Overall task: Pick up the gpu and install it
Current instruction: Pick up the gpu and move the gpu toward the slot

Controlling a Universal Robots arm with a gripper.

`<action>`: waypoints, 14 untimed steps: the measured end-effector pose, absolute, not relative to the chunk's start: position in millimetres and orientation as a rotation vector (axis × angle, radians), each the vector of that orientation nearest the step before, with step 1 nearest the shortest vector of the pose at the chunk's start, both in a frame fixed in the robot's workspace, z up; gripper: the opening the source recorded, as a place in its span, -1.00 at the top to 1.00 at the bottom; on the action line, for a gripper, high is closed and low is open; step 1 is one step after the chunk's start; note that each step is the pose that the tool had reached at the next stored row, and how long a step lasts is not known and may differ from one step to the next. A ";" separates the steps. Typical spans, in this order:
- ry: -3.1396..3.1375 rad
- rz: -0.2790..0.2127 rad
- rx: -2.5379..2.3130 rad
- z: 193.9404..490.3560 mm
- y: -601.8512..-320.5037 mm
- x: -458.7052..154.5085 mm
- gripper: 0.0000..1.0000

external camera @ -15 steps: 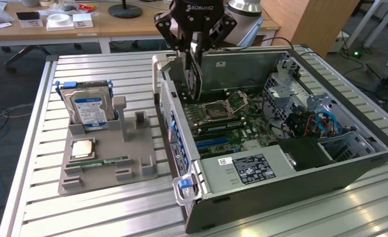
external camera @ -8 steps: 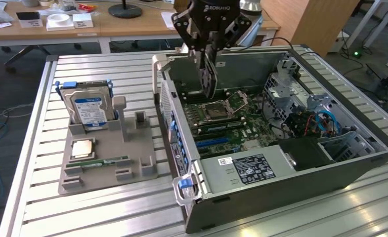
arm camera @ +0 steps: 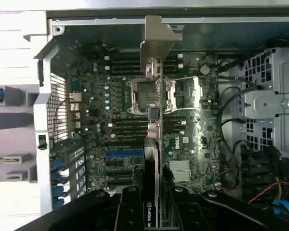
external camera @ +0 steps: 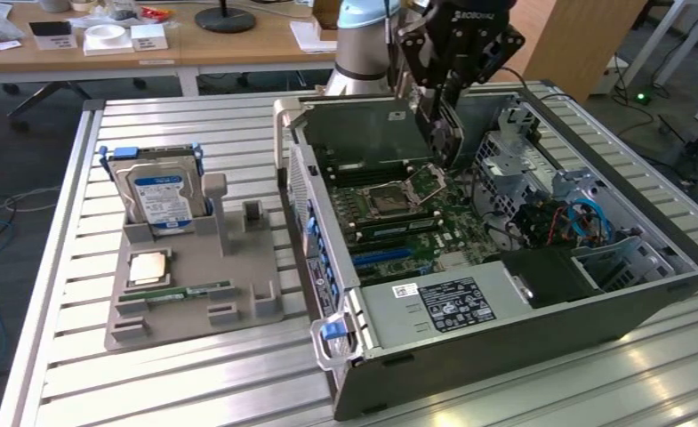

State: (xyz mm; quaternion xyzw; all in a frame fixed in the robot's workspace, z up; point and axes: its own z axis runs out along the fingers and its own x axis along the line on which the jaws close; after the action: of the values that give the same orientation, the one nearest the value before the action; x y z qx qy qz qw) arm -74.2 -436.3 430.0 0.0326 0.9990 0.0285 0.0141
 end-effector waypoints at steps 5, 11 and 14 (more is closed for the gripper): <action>3.110 0.089 0.101 429.9 -436.1 -53.4 0.48; 3.110 0.089 0.102 429.8 -435.7 -28.4 0.48; 3.110 0.089 0.102 429.7 -435.5 -16.1 0.48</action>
State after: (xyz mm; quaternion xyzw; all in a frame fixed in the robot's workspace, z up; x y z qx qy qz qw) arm -16.1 -435.5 429.7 0.0326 0.9990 0.0285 0.0141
